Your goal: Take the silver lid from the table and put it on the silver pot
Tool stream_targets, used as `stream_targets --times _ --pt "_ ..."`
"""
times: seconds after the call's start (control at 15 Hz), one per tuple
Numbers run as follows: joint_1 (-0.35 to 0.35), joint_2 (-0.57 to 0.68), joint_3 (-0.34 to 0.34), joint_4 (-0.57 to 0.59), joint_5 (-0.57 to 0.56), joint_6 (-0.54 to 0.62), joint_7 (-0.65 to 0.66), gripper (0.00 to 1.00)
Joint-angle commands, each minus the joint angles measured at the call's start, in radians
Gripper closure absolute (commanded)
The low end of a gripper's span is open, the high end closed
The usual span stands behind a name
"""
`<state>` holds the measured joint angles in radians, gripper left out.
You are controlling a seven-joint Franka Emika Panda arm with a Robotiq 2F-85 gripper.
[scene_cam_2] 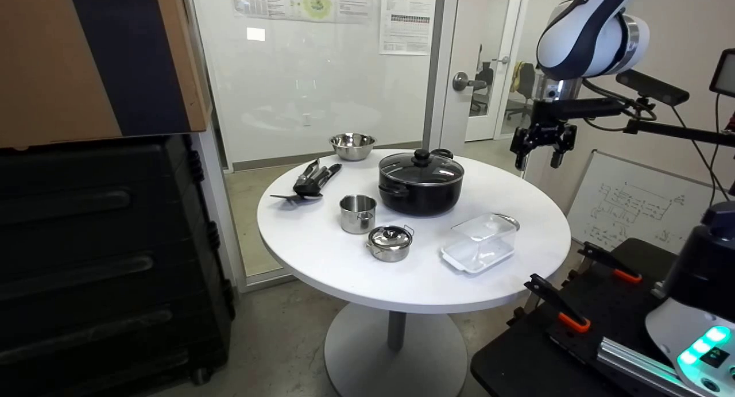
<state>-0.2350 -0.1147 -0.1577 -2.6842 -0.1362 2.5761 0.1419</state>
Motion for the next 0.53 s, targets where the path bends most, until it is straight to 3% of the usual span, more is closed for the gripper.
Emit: stream_targets --times 0.0,0.47 --pt "0.005 0.09 -0.016 0.008 0.039 0.119 0.023 0.0" --pt "0.033 0.257 -0.025 0.029 0.051 0.288 0.108 0.0"
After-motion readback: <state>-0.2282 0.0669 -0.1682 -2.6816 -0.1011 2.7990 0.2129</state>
